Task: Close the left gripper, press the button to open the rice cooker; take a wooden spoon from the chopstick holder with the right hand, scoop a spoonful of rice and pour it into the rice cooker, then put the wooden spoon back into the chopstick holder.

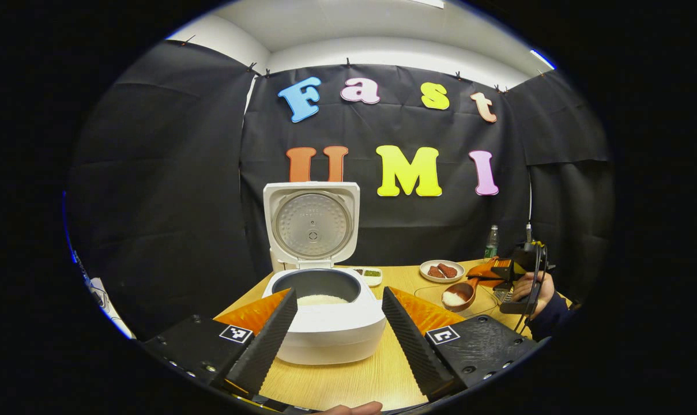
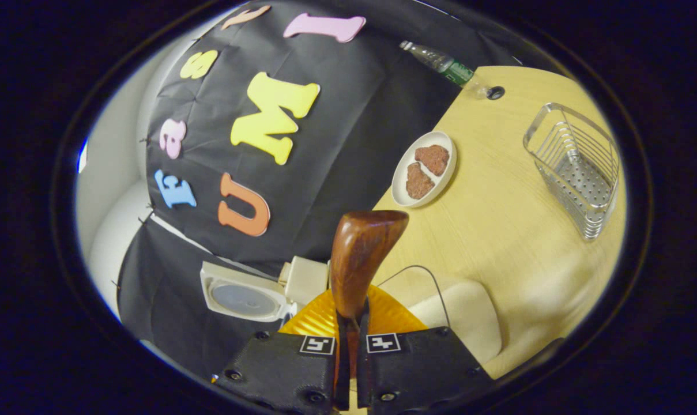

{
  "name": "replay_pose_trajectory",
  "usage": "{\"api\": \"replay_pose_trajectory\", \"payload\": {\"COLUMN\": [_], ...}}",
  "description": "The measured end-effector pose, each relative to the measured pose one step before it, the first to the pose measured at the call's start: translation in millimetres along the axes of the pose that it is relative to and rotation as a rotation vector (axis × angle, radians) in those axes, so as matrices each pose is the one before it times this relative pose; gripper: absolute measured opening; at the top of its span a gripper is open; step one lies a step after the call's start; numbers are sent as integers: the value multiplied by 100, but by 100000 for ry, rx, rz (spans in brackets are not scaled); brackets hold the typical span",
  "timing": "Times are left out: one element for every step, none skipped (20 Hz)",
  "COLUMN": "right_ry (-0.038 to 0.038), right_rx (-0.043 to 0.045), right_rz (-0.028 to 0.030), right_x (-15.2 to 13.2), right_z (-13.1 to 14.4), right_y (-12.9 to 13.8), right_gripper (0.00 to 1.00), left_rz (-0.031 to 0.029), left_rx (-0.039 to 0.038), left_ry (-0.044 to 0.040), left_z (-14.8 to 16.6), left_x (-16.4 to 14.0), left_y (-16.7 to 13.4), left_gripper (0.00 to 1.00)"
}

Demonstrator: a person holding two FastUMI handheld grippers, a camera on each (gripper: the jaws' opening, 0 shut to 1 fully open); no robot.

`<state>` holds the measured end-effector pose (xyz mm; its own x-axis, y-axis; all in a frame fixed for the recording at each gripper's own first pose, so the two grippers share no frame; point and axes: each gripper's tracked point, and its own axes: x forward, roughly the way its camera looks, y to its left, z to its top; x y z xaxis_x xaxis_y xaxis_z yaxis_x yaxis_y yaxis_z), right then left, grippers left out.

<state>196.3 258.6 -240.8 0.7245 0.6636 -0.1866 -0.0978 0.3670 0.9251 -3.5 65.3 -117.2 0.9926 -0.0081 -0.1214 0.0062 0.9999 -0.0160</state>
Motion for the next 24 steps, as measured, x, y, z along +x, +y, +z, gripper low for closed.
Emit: {"api": "replay_pose_trajectory", "payload": {"right_ry": [-1034,-725,-802,-1078,360,1603,1173,182,-303,-368,252,682,274,340,357,158,76,201,379,393,263,921,1470,1613], "right_rx": [4985,6281,7190,7558,6610,3039,-592,-2104,-1921,-1391,-1269,-1444,-1062,-1272,-1560,-1544,-1629,-1755,-1892,-1704,-1397,-1671,-1677,-1389], "right_rz": [2843,3460,4461,5376,4154,1944,229,-715,-1179,-746,-702,-828,-840,-908,-1087,-1004,-685,-557,-525,-336,-128,-378,-516,-256], "right_x": [-517,-532,-634,-573,-269,-286,-104,-131,112,85,237,269,268,482,665,754,833,826,1126,863,1000,1328,1156,1137], "right_z": [767,523,558,430,40,-596,-638,-247,-150,-314,-176,-456,-490,-409,-412,-440,-365,-622,-609,-572,-656,-893,-1095,-978], "right_y": [607,699,1003,1342,1087,675,346,153,135,471,254,341,178,286,378,337,494,559,576,704,671,743,636,771], "right_gripper": [7,7,7,6,6,6,6,6,6,6,6,6,6,6,6,6,6,6,6,6,6,6,6,6], "left_rz": [-214,-54,103,316,400,91,-38,-80,-8,70,-39,9,42,-20,4,-144,-536,-535,-353,-195,324,-119,-92,169], "left_rx": [-11,-1,-46,-194,-311,-402,-431,-399,-351,-284,-164,-107,-164,-175,-401,-732,-963,-1078,-691,83,264,87,-568,-768], "left_ry": [-90,17,-10,-82,-280,-214,-136,-196,-140,-328,-395,-661,-565,-724,-660,-638,-207,465,143,-435,-1057,-922,-398,91], "left_z": [-58,46,16,-32,-3,43,37,3,20,3,97,80,105,58,41,63,61,-146,-26,173,324,347,219,-77], "left_x": [1,-93,-1,-15,-44,0,-168,-90,-210,-211,-378,-283,-389,-424,-427,-592,-441,-342,-438,-712,-574,-401,-378,-267], "left_y": [-94,-28,41,142,157,53,22,108,143,156,146,247,309,322,346,384,216,104,228,168,368,268,150,295], "left_gripper": [94,94,94,94,94,94,94,94,94,94,94,94,94,94,94,94,94,94,94,94,94,94,94,94]}}
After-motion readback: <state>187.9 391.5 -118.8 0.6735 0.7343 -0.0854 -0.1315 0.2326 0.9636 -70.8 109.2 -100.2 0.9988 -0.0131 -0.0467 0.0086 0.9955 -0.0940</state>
